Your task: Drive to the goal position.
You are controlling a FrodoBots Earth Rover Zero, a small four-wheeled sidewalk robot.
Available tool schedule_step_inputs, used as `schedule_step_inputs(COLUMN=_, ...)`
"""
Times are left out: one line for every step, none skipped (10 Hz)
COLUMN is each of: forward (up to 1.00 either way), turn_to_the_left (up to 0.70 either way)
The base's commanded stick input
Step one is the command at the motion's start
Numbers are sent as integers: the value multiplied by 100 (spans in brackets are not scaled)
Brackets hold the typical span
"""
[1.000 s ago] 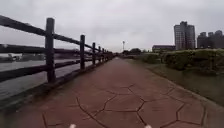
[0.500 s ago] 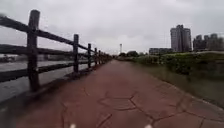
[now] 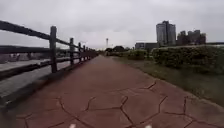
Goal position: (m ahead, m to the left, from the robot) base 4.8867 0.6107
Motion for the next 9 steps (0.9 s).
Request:
schedule_step_inputs(forward=100, turn_to_the_left=0)
schedule_step_inputs(forward=100, turn_to_the_left=0)
schedule_step_inputs(forward=100, turn_to_the_left=0)
schedule_step_inputs(forward=100, turn_to_the_left=0)
schedule_step_inputs(forward=100, turn_to_the_left=0)
schedule_step_inputs(forward=100, turn_to_the_left=0)
schedule_step_inputs(forward=100, turn_to_the_left=0)
schedule_step_inputs(forward=100, turn_to_the_left=0)
schedule_step_inputs(forward=100, turn_to_the_left=0)
